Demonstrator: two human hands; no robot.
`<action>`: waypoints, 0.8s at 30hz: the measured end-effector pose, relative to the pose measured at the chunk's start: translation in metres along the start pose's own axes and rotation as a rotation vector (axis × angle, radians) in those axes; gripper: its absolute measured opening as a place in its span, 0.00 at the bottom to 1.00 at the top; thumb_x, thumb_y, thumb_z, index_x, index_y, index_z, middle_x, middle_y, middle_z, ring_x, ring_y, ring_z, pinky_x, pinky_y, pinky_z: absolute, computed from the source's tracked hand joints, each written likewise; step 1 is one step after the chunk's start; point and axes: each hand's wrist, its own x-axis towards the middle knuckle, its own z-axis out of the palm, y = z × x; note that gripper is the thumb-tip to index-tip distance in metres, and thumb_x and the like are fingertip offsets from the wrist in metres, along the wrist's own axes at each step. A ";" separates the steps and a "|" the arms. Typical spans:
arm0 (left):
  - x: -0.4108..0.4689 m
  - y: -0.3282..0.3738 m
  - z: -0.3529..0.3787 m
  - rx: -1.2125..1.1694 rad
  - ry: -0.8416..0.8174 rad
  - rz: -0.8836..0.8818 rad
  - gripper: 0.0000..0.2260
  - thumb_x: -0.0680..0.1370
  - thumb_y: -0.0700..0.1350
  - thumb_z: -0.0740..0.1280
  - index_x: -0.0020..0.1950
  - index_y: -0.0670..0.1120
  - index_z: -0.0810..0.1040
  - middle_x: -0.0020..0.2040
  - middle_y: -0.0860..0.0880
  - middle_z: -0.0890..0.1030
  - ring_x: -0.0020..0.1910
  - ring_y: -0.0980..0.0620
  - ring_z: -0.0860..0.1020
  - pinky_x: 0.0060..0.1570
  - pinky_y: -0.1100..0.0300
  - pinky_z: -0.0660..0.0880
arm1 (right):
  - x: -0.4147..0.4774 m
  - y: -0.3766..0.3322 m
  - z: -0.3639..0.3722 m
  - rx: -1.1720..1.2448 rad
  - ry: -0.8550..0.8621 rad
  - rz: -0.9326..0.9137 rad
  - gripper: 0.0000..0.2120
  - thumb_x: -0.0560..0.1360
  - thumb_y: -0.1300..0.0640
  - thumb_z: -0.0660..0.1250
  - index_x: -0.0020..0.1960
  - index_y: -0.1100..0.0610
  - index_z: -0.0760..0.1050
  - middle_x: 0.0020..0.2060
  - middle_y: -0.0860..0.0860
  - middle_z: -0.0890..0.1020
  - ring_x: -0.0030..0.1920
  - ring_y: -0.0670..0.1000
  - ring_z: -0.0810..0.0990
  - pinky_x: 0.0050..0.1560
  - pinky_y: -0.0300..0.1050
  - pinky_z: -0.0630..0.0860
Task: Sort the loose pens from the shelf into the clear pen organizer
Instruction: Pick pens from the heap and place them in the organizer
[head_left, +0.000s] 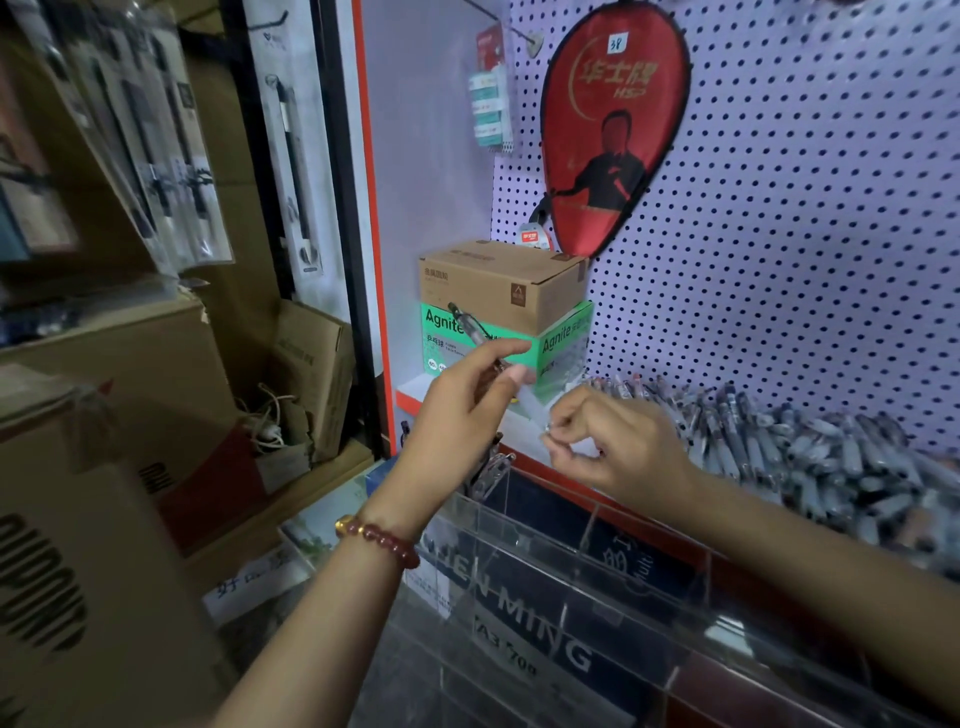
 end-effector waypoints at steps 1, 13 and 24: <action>0.001 0.001 0.001 -0.013 0.036 0.009 0.09 0.81 0.40 0.61 0.59 0.49 0.76 0.43 0.54 0.82 0.45 0.51 0.80 0.50 0.56 0.75 | 0.001 -0.001 0.001 0.025 -0.054 0.020 0.06 0.75 0.55 0.64 0.45 0.55 0.67 0.37 0.52 0.80 0.31 0.46 0.76 0.27 0.36 0.70; 0.007 -0.004 -0.008 -0.079 0.225 -0.018 0.14 0.82 0.36 0.55 0.48 0.53 0.75 0.39 0.52 0.74 0.26 0.58 0.71 0.27 0.63 0.66 | -0.041 0.056 0.044 -0.281 -1.039 0.791 0.14 0.82 0.48 0.52 0.62 0.53 0.69 0.54 0.55 0.76 0.51 0.54 0.77 0.54 0.46 0.74; 0.004 -0.007 -0.011 -0.035 0.227 -0.060 0.14 0.82 0.36 0.54 0.50 0.51 0.76 0.40 0.51 0.75 0.26 0.57 0.71 0.32 0.61 0.68 | -0.014 0.065 0.033 0.207 -0.506 1.476 0.10 0.74 0.61 0.65 0.34 0.57 0.72 0.33 0.53 0.78 0.30 0.47 0.74 0.41 0.45 0.76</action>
